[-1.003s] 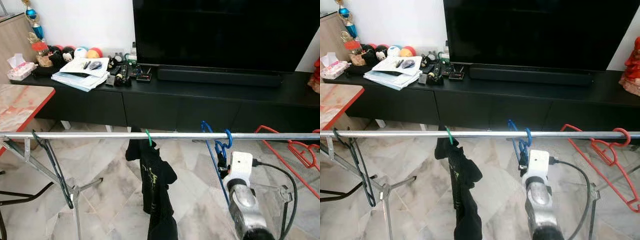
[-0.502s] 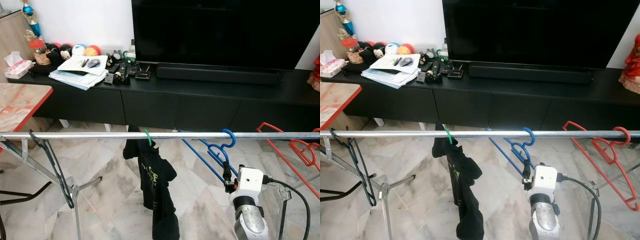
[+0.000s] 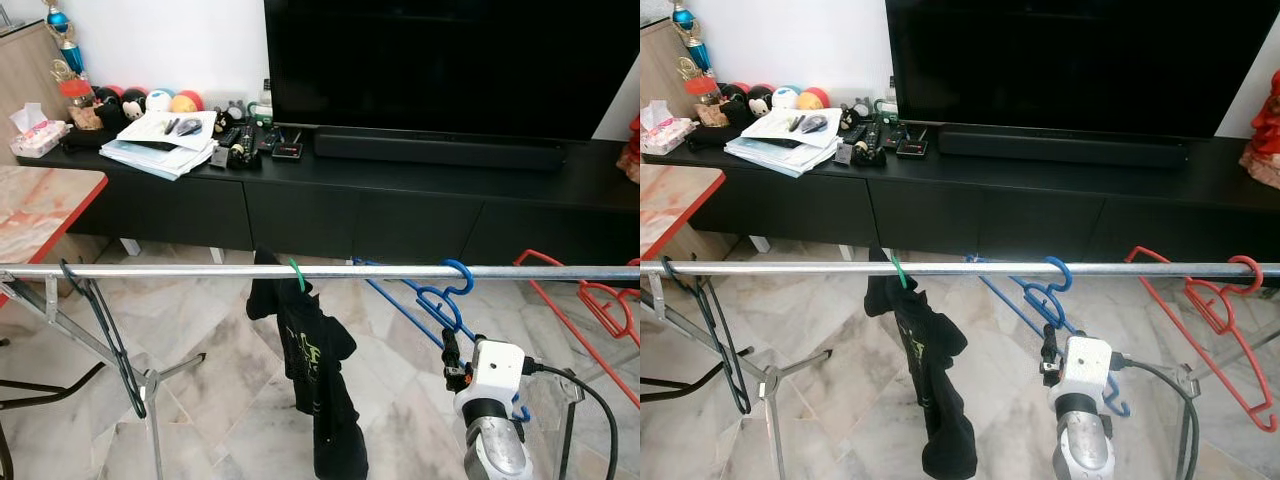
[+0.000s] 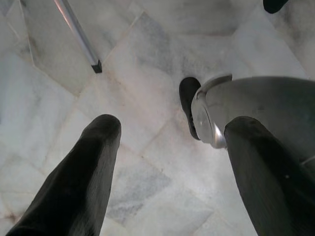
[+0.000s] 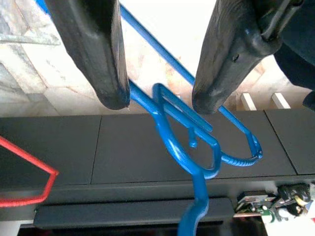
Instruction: Hang hanger
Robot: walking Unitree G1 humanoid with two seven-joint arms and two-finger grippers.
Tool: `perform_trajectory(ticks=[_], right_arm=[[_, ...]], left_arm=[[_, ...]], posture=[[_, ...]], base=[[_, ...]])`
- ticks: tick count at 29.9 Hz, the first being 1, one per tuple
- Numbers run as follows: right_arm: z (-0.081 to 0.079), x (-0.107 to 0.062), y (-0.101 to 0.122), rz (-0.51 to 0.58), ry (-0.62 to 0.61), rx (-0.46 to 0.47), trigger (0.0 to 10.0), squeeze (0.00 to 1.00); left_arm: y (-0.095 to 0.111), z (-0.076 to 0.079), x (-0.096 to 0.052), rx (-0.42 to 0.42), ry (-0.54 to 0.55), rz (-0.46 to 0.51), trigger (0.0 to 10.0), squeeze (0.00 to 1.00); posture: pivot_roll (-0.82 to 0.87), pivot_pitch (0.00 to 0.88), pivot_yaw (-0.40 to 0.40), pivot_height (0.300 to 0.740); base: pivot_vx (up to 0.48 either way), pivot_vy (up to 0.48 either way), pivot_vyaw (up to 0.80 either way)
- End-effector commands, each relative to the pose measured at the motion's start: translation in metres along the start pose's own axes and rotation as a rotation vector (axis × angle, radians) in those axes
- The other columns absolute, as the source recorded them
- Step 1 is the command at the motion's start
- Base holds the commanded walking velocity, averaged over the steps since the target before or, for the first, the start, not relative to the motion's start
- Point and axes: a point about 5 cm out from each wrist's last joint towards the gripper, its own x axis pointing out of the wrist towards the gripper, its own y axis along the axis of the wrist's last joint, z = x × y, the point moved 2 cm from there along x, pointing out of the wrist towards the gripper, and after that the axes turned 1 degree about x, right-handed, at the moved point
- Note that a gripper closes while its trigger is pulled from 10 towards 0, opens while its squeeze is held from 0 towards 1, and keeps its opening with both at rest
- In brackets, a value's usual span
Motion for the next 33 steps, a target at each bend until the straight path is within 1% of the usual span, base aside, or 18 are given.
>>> perform_trajectory(ticks=[1, 10, 13, 18, 19, 20, 21, 22, 23, 24, 25, 26, 33], right_arm=[[0.002, -0.003, -0.001, -0.003, -0.012, 0.008, 10.0, 0.0], [0.002, -0.005, 0.0, 0.003, -0.029, 0.014, 10.0, 0.0], [0.002, -0.004, 0.001, 0.007, -0.032, 0.014, 10.0, 0.0], [0.003, -0.004, 0.002, 0.009, -0.036, 0.013, 10.0, 0.0], [0.004, -0.004, 0.002, 0.009, -0.038, 0.013, 10.0, 0.0], [0.004, -0.004, 0.002, 0.008, -0.04, 0.013, 10.0, 0.0], [0.004, -0.003, 0.003, 0.008, -0.04, 0.014, 10.0, 0.0], [0.004, -0.003, 0.003, 0.008, -0.041, 0.014, 10.0, 0.0], [0.004, -0.003, 0.003, 0.008, -0.041, 0.014, 10.0, 0.0], [0.004, -0.003, 0.003, 0.008, -0.042, 0.015, 10.0, 0.0], [0.004, -0.003, 0.003, 0.008, -0.042, 0.015, 10.0, 0.0], [0.004, -0.003, 0.003, 0.01, -0.043, 0.017, 10.0, 0.0], [0.004, -0.001, 0.005, 0.012, -0.05, 0.018, 10.0, 0.0]], left_arm=[[-0.012, -0.006, -0.004, 0.008, 0.01, -0.045, 10.0, 0.0], [-0.014, -0.006, -0.004, 0.007, 0.012, -0.06, 10.0, 0.0], [-0.011, -0.004, -0.002, 0.007, 0.01, -0.057, 10.0, 0.0], [-0.004, 0.004, 0.001, 0.007, 0.003, -0.045, 10.0, 0.0], [-0.002, 0.008, 0.003, 0.007, -0.001, -0.041, 10.0, 0.0], [0.002, 0.015, 0.005, 0.009, -0.008, -0.034, 10.0, 0.0], [0.003, 0.017, 0.005, 0.009, -0.01, -0.033, 10.0, 0.0], [0.008, 0.023, 0.007, 0.009, -0.015, -0.027, 10.0, 0.0], [0.008, 0.023, 0.007, 0.009, -0.015, -0.027, 10.0, 0.0], [0.012, 0.028, 0.009, 0.009, -0.019, -0.022, 10.0, 0.0], [0.012, 0.028, 0.009, 0.009, -0.019, -0.022, 10.0, 0.0], [0.015, 0.033, 0.011, 0.009, -0.023, -0.017, 10.0, 0.0], [0.021, 0.035, 0.012, 0.007, -0.02, -0.011, 10.0, 0.0]], posture=[[0.0, 0.043, 0.023, 0.74], [0.0, 0.04, 0.025, 0.74], [0.01, 0.048, 0.025, 0.74], [0.01, 0.055, 0.024, 0.74], [0.01, 0.055, 0.023, 0.74], [0.01, 0.058, 0.022, 0.74], [0.01, 0.058, 0.022, 0.74], [0.01, 0.058, 0.022, 0.74], [0.01, 0.058, 0.022, 0.74], [0.01, 0.059, 0.022, 0.74], [0.01, 0.059, 0.022, 0.74], [0.01, 0.062, 0.022, 0.74], [0.01, 0.064, 0.02, 0.74]], base=[[0.0, 0.0, 0.0], [0.0, 0.0, 0.0], [-0.24, 0.0, 0.0], [-0.248, 0.0, 0.0], [-0.251, 0.0, 0.0], [-0.255, 0.0, 0.0], [-0.255, 0.0, 0.0], [-0.266, 0.0, 0.0], [-0.266, 0.0, 0.0], [-0.266, 0.0, 0.0], [-0.266, 0.0, 0.0], [-0.27, 0.0, 0.0], [-0.268, 0.0, 0.0]])
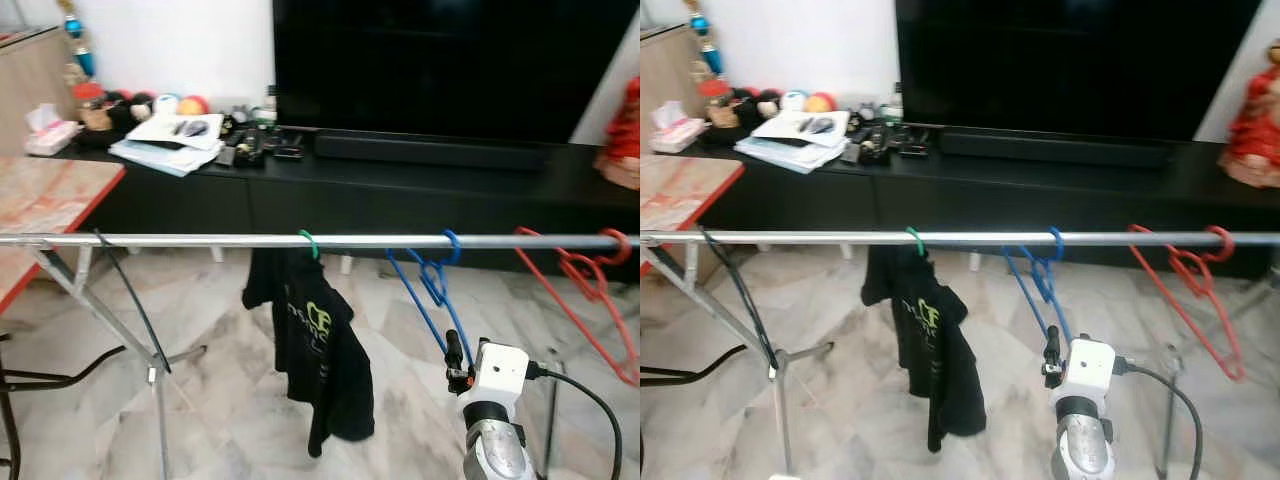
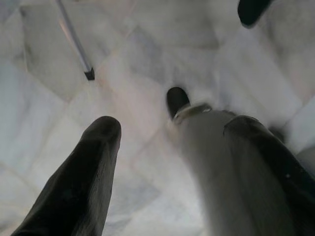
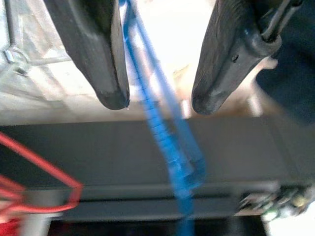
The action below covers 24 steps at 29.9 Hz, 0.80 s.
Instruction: Hang hanger
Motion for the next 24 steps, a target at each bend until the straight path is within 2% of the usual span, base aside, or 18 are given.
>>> perform_trajectory(ticks=[1, 5, 6, 11, 13, 14, 16, 18, 24], right_arm=[[-0.006, 0.005, 0.008, 0.021, 0.015, 0.004, 10.0, 0.0], [-0.006, 0.006, 0.008, 0.019, 0.012, 0.005, 10.0, 0.0], [-0.006, 0.006, 0.008, 0.018, 0.01, 0.005, 10.0, 0.0], [-0.005, 0.007, 0.007, 0.012, 0.004, 0.003, 10.0, 0.0], [-0.004, 0.007, 0.006, 0.007, 0.0, 0.003, 10.0, 0.0], [-0.004, 0.007, 0.006, 0.007, 0.0, 0.003, 10.0, 0.0], [-0.004, 0.006, 0.006, 0.005, -0.002, 0.004, 10.0, 0.0], [-0.004, 0.006, 0.005, 0.001, -0.005, 0.004, 10.0, 0.0], [-0.005, 0.006, 0.004, -0.003, -0.009, 0.011, 10.0, 0.0]], left_arm=[[-0.021, 0.006, -0.004, 0.002, -0.013, -0.079, 10.0, 0.0], [-0.012, 0.015, 0.0, 0.003, -0.017, -0.071, 10.0, 0.0], [-0.007, 0.025, 0.002, 0.003, -0.024, -0.064, 10.0, 0.0], [-0.002, 0.036, 0.003, 0.003, -0.033, -0.057, 10.0, 0.0], [0.004, 0.045, 0.005, 0.002, -0.04, -0.052, 10.0, 0.0], [0.004, 0.045, 0.005, 0.002, -0.04, -0.052, 10.0, 0.0], [-0.005, 0.031, 0.002, 0.0, -0.025, -0.065, 10.0, 0.0], [-0.008, 0.027, 0.001, -0.002, -0.019, -0.07, 10.0, 0.0], [-0.01, 0.024, 0.001, -0.004, -0.015, -0.072, 10.0, 0.0]], posture=[[0.01, 0.065, 0.019, 0.74], [0.01, 0.065, 0.017, 0.74], [0.01, 0.066, 0.017, 0.74], [0.01, 0.066, 0.016, 0.74], [0.02, 0.067, 0.014, 0.74], [0.02, 0.067, 0.014, 0.74], [0.02, 0.068, 0.014, 0.74], [0.02, 0.068, 0.014, 0.74], [0.02, 0.07, 0.015, 0.74]], base=[[-0.27, 0.0, 0.0], [-0.27, 0.0, 0.0], [-0.27, 0.0, 0.0], [-0.272, 0.0, 0.0], [-0.272, 0.0, 0.0], [-0.274, 0.0, 0.0], [-0.27, 0.0, 0.0], [-0.272, 0.0, 0.0], [-0.271, 0.0, 0.0]])
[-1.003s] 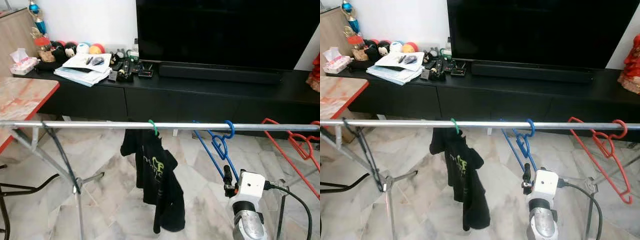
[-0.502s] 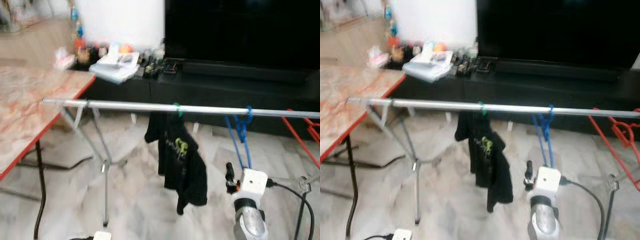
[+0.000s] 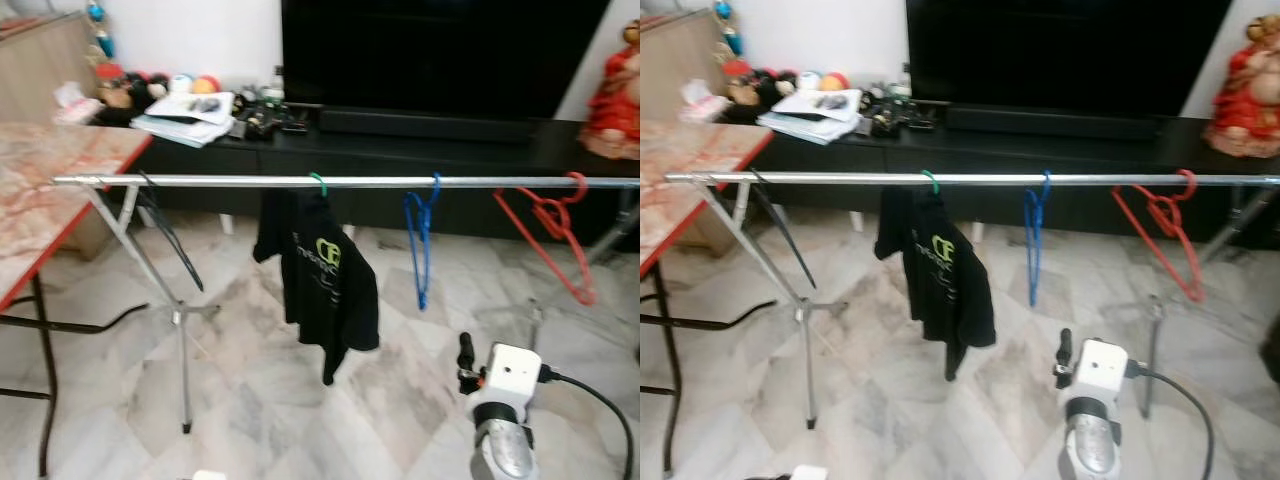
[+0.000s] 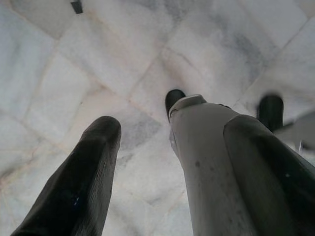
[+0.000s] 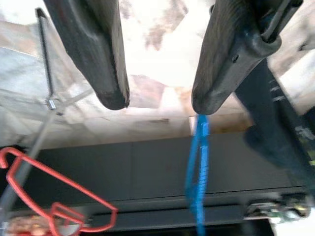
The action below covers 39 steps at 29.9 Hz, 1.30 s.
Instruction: Hang hanger
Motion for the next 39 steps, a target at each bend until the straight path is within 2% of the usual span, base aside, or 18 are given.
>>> perform_trajectory(ticks=[1, 12, 36, 39], right_arm=[[0.0025, -0.0001, -0.0012, -0.01, -0.009, 0.0, 10.0, 0.0], [0.0029, 0.0, -0.0046, -0.032, -0.014, 0.002, 10.0, 0.0], [-0.0001, 0.0016, -0.0067, -0.047, -0.009, 0.012, 10.0, 0.0], [0.0004, 0.0024, -0.0059, -0.044, -0.008, 0.01, 10.0, 0.0]], left_arm=[[-0.0039, 0.006, -0.0004, 0.001, -0.016, -0.017, 10.0, 0.0], [-0.0058, 0.003, -0.0008, 0.009, -0.009, -0.022, 10.0, 0.0], [-0.0076, -0.0009, -0.0016, 0.038, 0.004, -0.019, 10.0, 0.0], [-0.0095, -0.003, -0.002, 0.052, 0.014, -0.026, 10.0, 0.0]], posture=[[0.02, 0.07, 0.015, 0.74], [0.02, 0.071, 0.017, 0.74], [0.01, 0.048, 0.021, 0.74], [0.01, 0.05, 0.019, 0.74]], base=[[-0.27, 0.0, 0.0], [-0.172, 0.0, -0.04], [0.0, 0.0, -0.78], [0.0, -0.419, -0.8]])
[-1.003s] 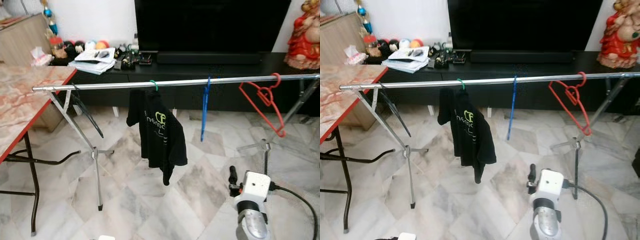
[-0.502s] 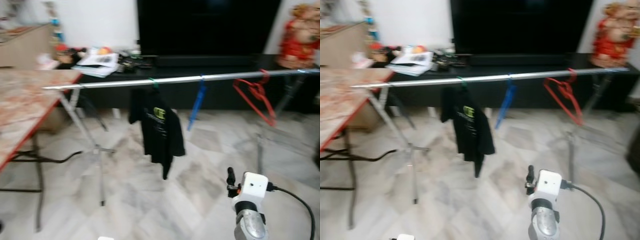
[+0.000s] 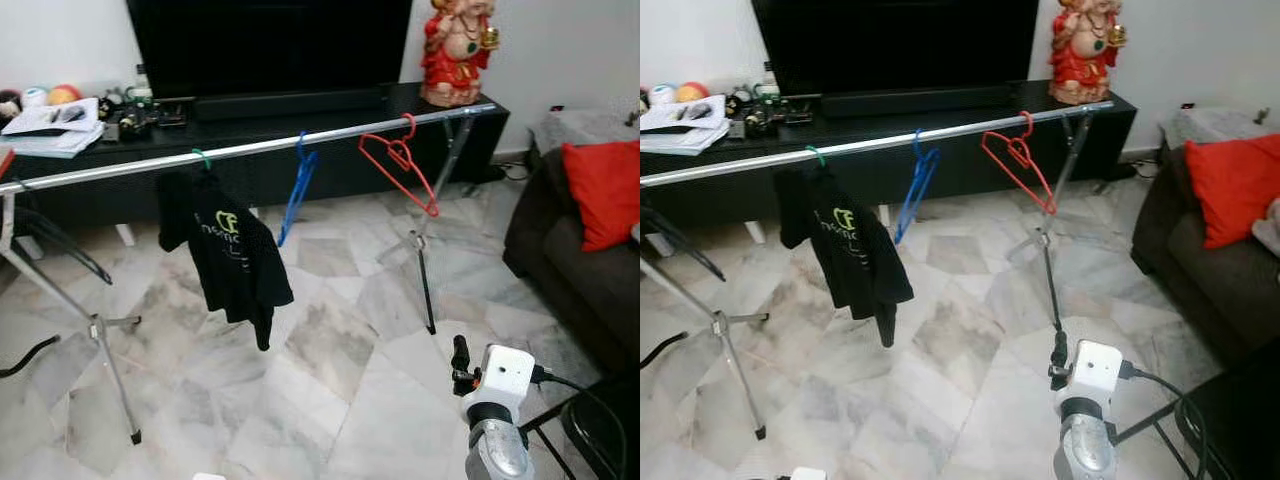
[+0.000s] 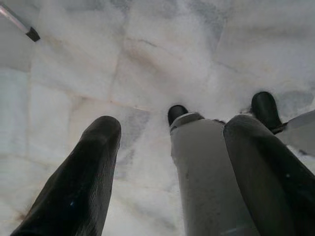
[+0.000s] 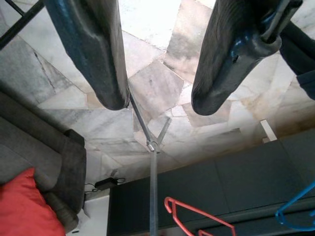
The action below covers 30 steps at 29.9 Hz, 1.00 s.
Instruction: Hang hanger
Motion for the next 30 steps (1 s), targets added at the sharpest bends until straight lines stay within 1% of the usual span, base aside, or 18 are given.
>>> perform_trajectory(ticks=[1, 3, 6, 17, 27, 28, 29, 30], right_arm=[[-0.001, 0.001, 0.0, -0.006, 0.004, -0.004, 10.0, 0.0], [-0.001, 0.002, 0.0, -0.006, 0.002, -0.004, 10.0, 0.0], [-0.001, 0.002, 0.0, -0.006, 0.001, -0.005, 10.0, 0.0], [0.0, 0.003, 0.001, -0.006, -0.002, -0.005, 10.0, 0.0], [0.001, 0.003, 0.002, -0.003, -0.012, -0.004, 10.0, 0.0], [0.001, 0.003, 0.002, -0.003, -0.013, -0.004, 10.0, 0.0], [0.002, 0.003, 0.002, -0.002, -0.014, -0.004, 10.0, 0.0], [0.002, 0.003, 0.002, -0.002, -0.015, -0.004, 10.0, 0.0]], left_arm=[[-0.009, 0.0, -0.002, 0.013, 0.007, -0.03, 10.0, 0.0], [-0.009, -0.001, -0.002, -0.018, 0.014, -0.029, 10.0, 0.0], [-0.01, -0.001, -0.002, -0.001, 0.008, -0.03, 10.0, 0.0], [-0.01, -0.002, -0.002, -0.008, 0.015, -0.03, 10.0, 0.0], [-0.006, -0.004, -0.001, -0.013, 0.015, -0.01, 10.0, 0.0], [-0.008, -0.028, -0.007, -0.015, 0.026, 0.05, 10.0, 0.0], [-0.009, -0.037, -0.01, -0.014, 0.028, 0.076, 10.0, 0.0], [-0.01, -0.043, -0.012, -0.013, 0.03, 0.091, 10.0, 0.0]], posture=[[0.01, 0.052, 0.018, 0.74], [0.01, 0.055, 0.017, 0.74], [0.02, 0.058, 0.016, 0.74], [0.02, 0.067, 0.016, 0.74], [0.01, 0.068, 0.02, 0.74], [0.01, 0.069, 0.02, 0.74], [0.01, 0.069, 0.02, 0.74], [0.01, 0.069, 0.02, 0.74]], base=[[0.0, -0.48, -0.8], [0.0, -0.18, -0.8], [0.0, 0.0, -0.8], [0.0, 0.0, -0.8], [0.0, 0.0, -0.8], [0.0, 0.0, -0.8], [0.0, 0.0, -0.8], [0.0, 0.0, -0.8]])
